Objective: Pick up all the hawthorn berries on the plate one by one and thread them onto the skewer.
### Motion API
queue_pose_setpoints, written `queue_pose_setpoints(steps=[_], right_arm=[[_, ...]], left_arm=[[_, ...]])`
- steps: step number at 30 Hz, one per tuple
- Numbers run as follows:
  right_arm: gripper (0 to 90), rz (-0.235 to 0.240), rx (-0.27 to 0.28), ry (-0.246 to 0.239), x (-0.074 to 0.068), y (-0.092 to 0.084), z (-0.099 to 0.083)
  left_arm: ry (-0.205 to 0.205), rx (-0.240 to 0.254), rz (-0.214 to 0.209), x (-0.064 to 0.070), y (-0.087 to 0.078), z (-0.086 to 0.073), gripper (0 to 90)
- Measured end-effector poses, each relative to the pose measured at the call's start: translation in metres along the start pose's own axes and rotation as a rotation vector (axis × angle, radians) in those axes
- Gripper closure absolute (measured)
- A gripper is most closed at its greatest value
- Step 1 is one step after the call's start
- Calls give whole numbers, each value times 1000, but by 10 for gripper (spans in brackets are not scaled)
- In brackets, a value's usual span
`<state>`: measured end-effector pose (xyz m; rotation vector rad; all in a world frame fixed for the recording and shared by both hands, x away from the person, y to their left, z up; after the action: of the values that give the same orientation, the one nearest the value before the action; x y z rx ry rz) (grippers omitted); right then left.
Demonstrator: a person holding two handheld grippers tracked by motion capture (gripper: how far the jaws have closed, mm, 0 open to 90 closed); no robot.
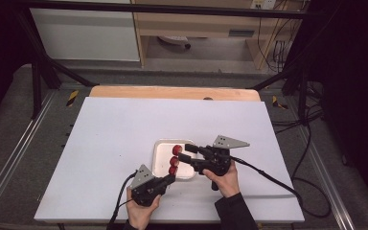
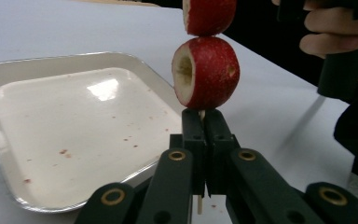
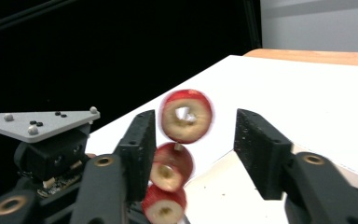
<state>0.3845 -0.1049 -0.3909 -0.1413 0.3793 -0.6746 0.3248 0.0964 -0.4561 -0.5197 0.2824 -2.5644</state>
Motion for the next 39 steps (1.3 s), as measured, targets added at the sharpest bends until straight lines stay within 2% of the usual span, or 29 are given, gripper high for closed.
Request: queue_pose_setpoints(steps=[2,5,9,12,16,20,24,31,39], right_arm=[[409,-21,-3,-12,1,-2,1],[300,-83,-35,-51,5,-3,1],[165,-171,-115,-139,12,-7,-5],[98,-198,-177,-170,18,-10,-11],[65,-243,-228,-192,28,-16,-19],[36,-295,-279,-192,41,-25,-28],[21,-341,-313,-197,53,-33,-36],[13,-386,-339,-194,66,-49,-48],[16,-411,-339,-177,75,-67,-58]], left_arm=[[15,-12,26,-1,-2,-1,889],[41,-28,58,-1,-5,-1,889],[54,-45,76,-2,-6,-1,889],[68,-52,89,-1,-8,0,889],[77,-65,105,-2,-12,3,888],[71,-72,114,-3,-16,8,887],[68,-100,133,-5,-17,13,888],[52,-147,150,-12,-15,20,887],[46,-192,160,-17,-9,33,887]])
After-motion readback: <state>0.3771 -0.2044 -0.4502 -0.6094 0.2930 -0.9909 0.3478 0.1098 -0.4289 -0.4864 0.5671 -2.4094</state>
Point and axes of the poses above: each handheld gripper's, and its own axes: y roughly forward along the jaws, z roughly out of its top, x roughly to its right, the point moved 3 cm from there along y, roughly forward along the jaws, and after that the axes turned 12 degrees about -z, right-handed, at the moved point
